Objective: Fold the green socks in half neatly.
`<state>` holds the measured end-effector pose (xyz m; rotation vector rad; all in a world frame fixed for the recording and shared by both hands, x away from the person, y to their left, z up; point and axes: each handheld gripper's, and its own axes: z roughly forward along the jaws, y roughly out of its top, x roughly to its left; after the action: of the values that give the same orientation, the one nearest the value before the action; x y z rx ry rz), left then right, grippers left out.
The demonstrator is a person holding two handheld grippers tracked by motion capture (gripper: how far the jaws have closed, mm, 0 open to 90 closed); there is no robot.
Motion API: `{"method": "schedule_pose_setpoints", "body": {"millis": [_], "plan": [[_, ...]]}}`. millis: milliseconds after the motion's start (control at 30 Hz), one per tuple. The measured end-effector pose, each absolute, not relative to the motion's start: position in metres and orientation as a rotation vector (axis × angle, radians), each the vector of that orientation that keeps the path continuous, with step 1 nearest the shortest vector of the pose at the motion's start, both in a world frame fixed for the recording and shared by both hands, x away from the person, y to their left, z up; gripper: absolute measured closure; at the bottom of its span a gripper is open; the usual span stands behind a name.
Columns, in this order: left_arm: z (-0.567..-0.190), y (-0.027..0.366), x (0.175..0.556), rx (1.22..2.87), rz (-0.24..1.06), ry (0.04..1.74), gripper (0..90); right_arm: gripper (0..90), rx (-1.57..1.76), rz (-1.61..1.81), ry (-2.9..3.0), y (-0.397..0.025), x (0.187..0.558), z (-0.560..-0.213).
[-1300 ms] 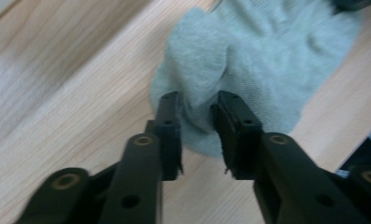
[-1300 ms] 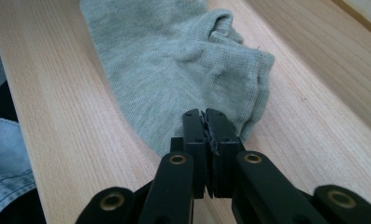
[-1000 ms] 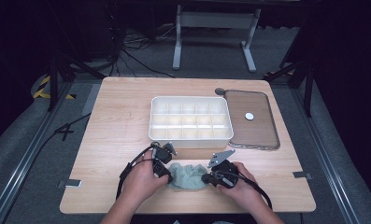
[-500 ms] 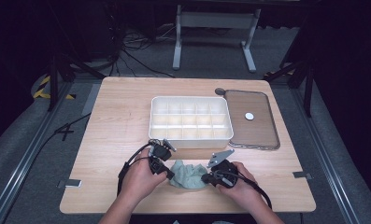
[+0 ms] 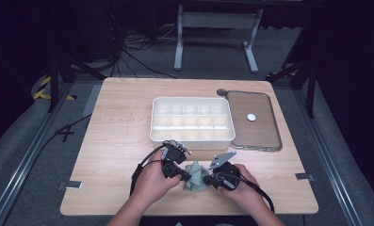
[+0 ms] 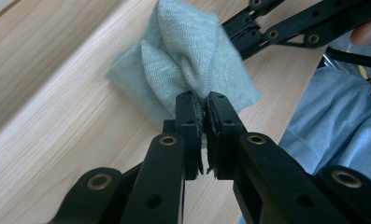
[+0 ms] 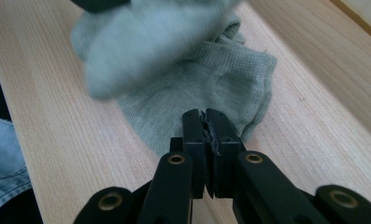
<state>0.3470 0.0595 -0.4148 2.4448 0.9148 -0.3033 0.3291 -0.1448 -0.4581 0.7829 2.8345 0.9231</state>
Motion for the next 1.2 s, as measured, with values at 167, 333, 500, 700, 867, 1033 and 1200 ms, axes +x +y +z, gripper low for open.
{"method": "schedule_pose_setpoints", "body": {"millis": [167,333,500,700,867,1033,1200], "plan": [[-0.42,0.052,0.348,2.405,-0.348,0.873,75.1,86.9,0.793,0.94,2.837,-0.146,0.329,-0.458],[-0.425,0.049,0.348,2.412,-0.345,0.871,66.9,84.7,0.803,0.953,2.845,-0.148,0.33,-0.458],[-0.43,0.04,0.344,2.477,-0.294,0.9,87.8,85.0,0.798,0.954,2.846,-0.148,0.33,-0.458],[-0.422,0.046,0.343,2.394,-0.286,0.896,90.0,85.4,0.793,0.949,2.842,-0.147,0.33,-0.458],[-0.418,0.045,0.34,2.41,-0.278,0.895,90.0,85.4,0.794,0.946,2.842,-0.148,0.33,-0.459],[-0.412,0.05,0.337,2.448,-0.262,0.949,77.4,85.4,0.795,0.95,2.843,-0.148,0.33,-0.459],[-0.419,0.049,0.338,2.468,-0.31,0.965,68.7,85.3,0.799,0.954,2.846,-0.148,0.331,-0.459]]}}
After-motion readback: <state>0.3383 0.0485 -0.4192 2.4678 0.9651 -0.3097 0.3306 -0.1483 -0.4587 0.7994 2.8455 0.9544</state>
